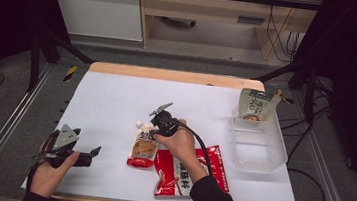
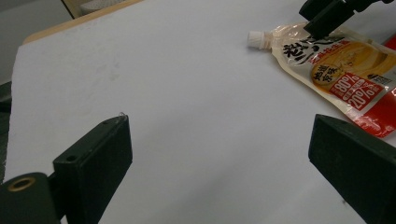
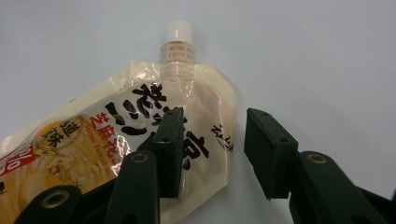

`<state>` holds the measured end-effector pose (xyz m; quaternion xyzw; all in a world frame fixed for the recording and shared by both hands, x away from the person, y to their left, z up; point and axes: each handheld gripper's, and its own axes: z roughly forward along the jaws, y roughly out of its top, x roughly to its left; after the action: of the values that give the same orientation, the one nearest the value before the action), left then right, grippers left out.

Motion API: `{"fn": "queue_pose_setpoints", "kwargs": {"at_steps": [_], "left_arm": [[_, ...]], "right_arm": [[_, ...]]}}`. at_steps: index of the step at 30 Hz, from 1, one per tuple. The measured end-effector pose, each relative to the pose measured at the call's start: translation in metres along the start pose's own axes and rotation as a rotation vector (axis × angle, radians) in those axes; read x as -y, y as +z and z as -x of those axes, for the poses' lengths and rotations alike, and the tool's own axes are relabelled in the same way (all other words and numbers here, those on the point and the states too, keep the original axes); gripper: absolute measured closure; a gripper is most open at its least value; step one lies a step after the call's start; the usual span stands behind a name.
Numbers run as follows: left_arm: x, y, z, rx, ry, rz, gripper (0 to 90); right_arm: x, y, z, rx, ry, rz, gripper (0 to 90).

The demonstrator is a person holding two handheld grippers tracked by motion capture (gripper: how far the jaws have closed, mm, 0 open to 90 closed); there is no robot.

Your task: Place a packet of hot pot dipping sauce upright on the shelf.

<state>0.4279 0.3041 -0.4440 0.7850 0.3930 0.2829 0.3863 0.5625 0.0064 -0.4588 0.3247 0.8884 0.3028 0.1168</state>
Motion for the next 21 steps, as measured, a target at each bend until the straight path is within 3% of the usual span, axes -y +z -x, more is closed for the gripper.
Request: {"fn": "queue_pose_setpoints", "kwargs": {"at_steps": [4,13,21], "left_arm": [[0.0,0.0,0.0,0.0,0.001,-0.001,6.1],[0.0,0.0,0.0,0.0,0.004,-0.002,6.1],[-0.001,0.001,0.001,-0.001,0.01,-0.006,6.1]], "right_arm": [[0.001,0.002,0.001,-0.017,0.025,0.001,58.4],[0.001,0.003,-0.003,-0.014,0.016,-0.018,66.6],[0.002,0.002,-0.014,0.043,-0.09,-0.034,81.9]]}}
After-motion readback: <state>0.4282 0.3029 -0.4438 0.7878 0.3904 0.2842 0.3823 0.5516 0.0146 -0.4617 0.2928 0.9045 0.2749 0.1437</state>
